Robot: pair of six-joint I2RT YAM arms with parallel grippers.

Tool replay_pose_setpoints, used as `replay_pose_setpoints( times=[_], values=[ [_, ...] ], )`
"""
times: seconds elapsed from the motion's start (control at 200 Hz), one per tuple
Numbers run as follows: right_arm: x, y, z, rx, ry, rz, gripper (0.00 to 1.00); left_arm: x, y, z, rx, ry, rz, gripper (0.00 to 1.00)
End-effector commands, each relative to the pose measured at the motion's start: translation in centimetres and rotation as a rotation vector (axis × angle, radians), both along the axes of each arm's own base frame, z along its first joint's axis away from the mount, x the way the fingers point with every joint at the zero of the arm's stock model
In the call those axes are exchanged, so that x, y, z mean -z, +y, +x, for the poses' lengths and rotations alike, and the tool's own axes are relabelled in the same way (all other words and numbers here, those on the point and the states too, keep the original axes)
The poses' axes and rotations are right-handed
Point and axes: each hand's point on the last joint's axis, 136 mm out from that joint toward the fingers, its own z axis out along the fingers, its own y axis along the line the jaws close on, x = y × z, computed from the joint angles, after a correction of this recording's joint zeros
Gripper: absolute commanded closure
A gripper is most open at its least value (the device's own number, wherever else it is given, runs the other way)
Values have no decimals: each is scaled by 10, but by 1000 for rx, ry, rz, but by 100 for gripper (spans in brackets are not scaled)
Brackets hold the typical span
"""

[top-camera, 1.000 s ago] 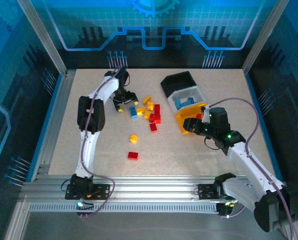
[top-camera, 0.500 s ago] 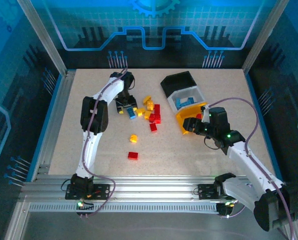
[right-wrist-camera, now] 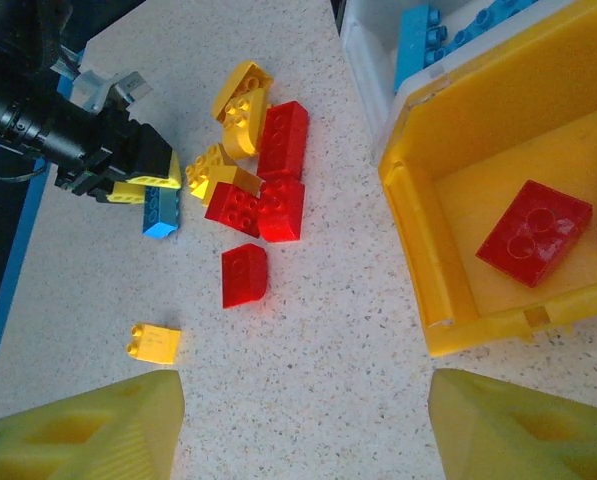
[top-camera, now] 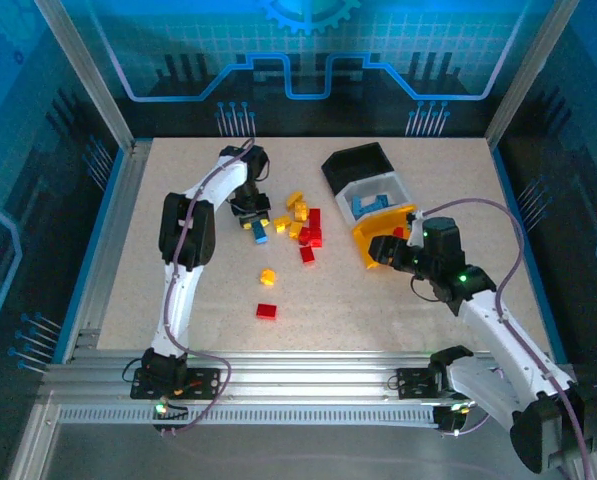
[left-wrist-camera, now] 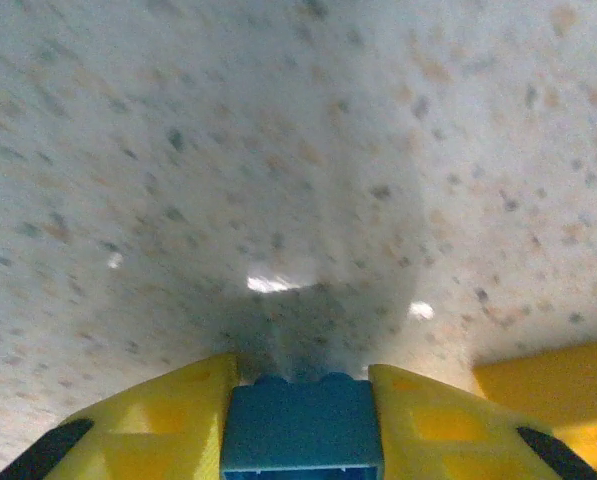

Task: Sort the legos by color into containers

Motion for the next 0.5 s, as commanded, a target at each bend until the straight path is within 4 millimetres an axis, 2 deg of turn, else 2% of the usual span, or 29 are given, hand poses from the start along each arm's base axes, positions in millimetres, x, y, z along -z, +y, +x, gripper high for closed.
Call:
replay_pose_setpoints(
  times=[0.0, 0.125, 0.225, 0.34, 0.495],
  values=[
    [-4, -1, -3, 8, -25, -11, 33, -31, -24, -5, -33, -21, -146, 72],
    [-9, -5, -4, 17, -38, -16, 33, -52, -34, 1, -110, -51, -270, 72],
    [-14, -11, -5, 33, -49, -14, 33, -76, -47, 12, -175, -96, -380, 71],
    [-19, -19, -6, 50, -56, -2, 33, -101, -74, 32, -274, -148, -550, 71],
    [-21, -22, -11, 56, -55, 8, 33, -122, -119, 62, -380, -215, -686, 70]
  ],
)
